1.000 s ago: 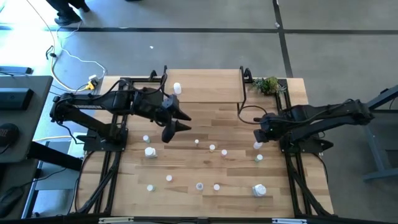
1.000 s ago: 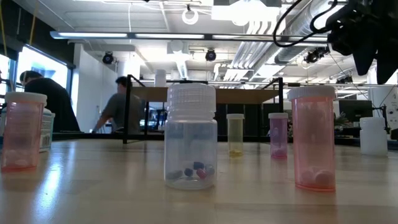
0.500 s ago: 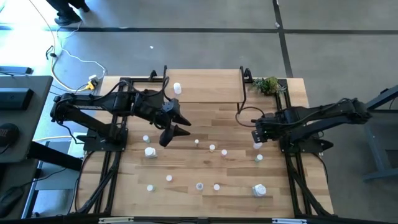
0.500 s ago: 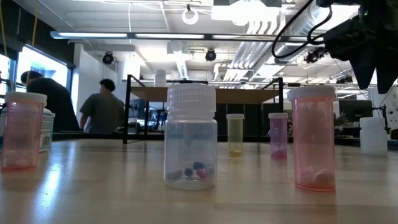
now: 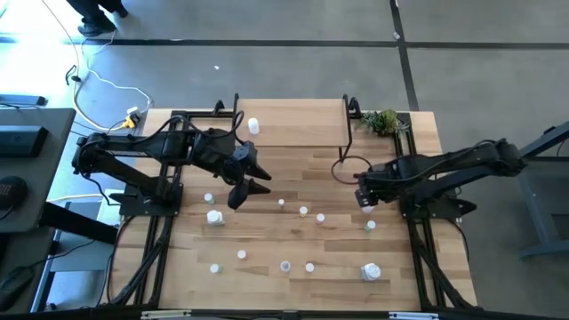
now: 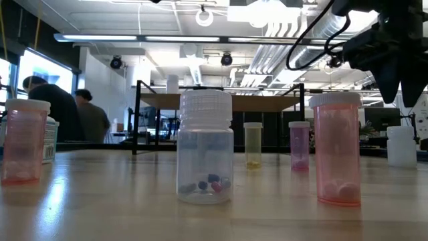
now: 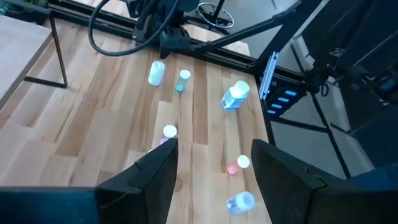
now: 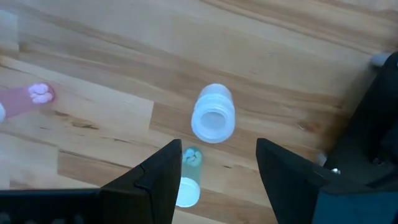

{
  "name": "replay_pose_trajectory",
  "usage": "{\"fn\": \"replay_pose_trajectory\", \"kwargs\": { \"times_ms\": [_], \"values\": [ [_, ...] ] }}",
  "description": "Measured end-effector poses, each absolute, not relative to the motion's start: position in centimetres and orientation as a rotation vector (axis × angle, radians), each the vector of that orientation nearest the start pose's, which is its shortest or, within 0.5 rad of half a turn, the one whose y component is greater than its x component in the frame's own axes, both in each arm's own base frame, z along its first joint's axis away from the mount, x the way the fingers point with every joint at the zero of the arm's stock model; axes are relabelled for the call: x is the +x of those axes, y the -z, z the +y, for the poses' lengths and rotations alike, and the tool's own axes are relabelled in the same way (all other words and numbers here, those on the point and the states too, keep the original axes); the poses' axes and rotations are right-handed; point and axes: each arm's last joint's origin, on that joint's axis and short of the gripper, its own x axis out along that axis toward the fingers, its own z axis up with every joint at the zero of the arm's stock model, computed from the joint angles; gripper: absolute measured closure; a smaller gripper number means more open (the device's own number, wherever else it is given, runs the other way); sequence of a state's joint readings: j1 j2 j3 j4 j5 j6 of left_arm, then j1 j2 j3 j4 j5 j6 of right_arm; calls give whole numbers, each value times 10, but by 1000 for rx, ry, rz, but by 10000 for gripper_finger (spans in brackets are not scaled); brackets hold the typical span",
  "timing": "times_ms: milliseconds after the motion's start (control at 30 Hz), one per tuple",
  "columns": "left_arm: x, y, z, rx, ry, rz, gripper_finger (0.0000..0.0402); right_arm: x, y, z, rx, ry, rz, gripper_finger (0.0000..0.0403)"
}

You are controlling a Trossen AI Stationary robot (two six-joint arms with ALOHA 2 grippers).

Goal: Pick and place medicine bottles onto shelf by color
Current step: Put the top transparent pill bottle on the shelf

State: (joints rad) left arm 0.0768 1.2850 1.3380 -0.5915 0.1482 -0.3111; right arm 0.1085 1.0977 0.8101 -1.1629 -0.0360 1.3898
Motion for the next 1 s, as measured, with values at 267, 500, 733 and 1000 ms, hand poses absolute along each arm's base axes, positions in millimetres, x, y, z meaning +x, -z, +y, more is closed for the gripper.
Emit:
{"fn": "replay_pose_trajectory", "kwargs": {
  "times_ms": [267,500,733,1000],
  "values": [
    [269,-379,18,-357,-23,552,206,171,-222,20,1042,893,1322,205],
    [269,-379,18,-336,-25,551,206,180,-211,21,1029,940,1365,205],
    [269,-379,18,-330,-47,548,206,192,-196,22,1005,979,1399,205],
    [269,-379,18,-330,-47,548,206,202,-183,22,977,1011,1413,206]
  ]
}}
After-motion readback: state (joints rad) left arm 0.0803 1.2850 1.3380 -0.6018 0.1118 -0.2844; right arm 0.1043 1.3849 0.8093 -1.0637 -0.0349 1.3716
